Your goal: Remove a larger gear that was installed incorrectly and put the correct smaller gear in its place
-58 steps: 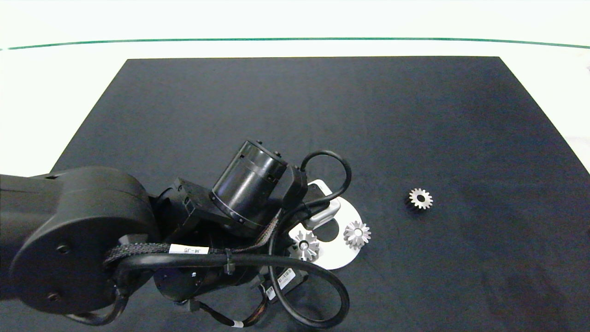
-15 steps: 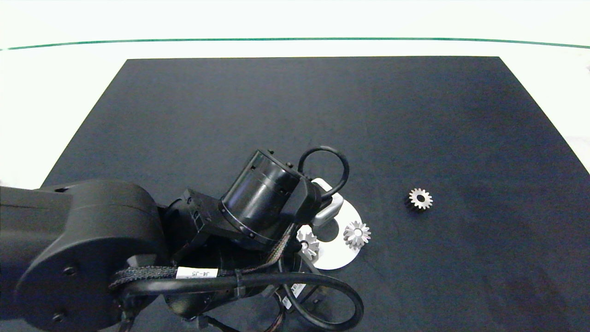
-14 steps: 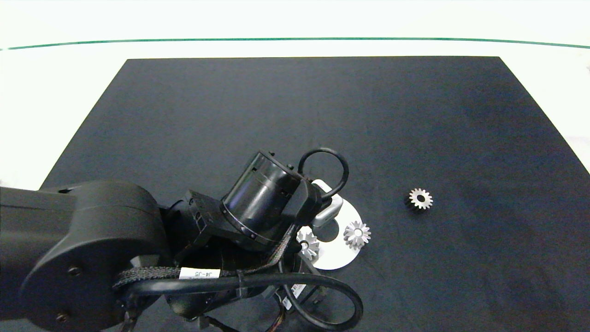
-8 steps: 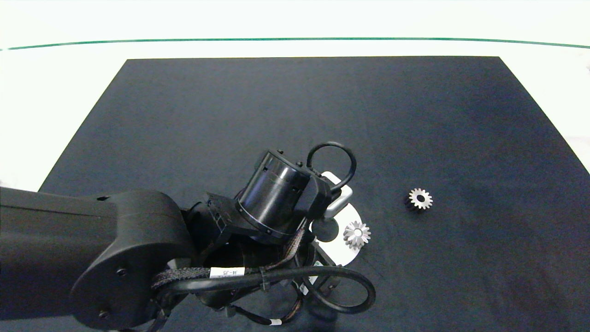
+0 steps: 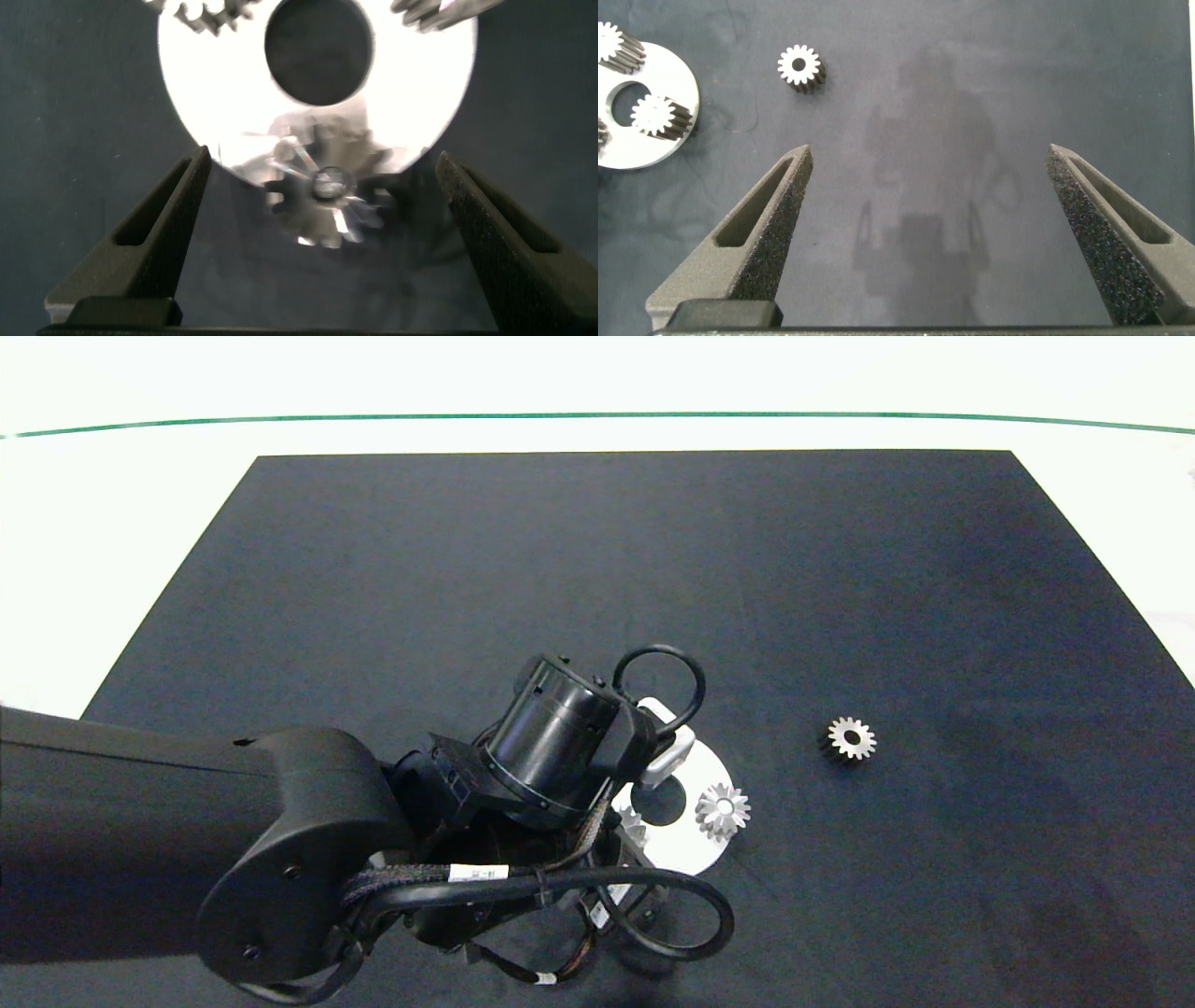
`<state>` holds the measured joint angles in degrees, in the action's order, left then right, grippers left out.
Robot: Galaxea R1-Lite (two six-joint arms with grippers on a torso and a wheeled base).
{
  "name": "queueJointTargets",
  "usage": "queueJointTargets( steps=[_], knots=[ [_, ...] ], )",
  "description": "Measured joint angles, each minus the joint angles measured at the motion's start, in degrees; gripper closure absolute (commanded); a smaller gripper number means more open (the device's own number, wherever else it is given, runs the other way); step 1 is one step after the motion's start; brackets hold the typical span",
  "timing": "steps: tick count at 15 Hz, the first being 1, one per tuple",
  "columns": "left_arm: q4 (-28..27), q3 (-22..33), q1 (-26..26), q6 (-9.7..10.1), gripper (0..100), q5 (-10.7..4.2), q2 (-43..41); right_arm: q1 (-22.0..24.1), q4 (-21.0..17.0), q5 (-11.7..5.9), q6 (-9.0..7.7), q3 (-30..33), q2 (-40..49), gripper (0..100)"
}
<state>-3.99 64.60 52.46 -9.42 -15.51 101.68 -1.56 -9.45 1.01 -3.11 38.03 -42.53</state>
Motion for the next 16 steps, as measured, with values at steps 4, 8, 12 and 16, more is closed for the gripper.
queueJointTargets(
  steps=[4,8,12,16],
  knots=[
    [2.9,-1.2,-0.4,-0.35,0,-0.09,0.4,0.0,0.0,0.09,0.00,0.0,0.2,0],
    [3.4,-2.7,-0.5,-1.07,4,-0.41,0.5,0.0,0.0,0.11,-0.02,0.0,0.3,0],
    [4.7,-3.0,-1.1,-2.17,13,-0.50,0.5,0.0,0.0,0.11,0.02,0.0,0.3,0],
    [4.7,-3.5,-1.3,-2.67,20,-0.80,0.4,0.0,0.0,0.09,0.91,0.0,0.3,0]
  ],
)
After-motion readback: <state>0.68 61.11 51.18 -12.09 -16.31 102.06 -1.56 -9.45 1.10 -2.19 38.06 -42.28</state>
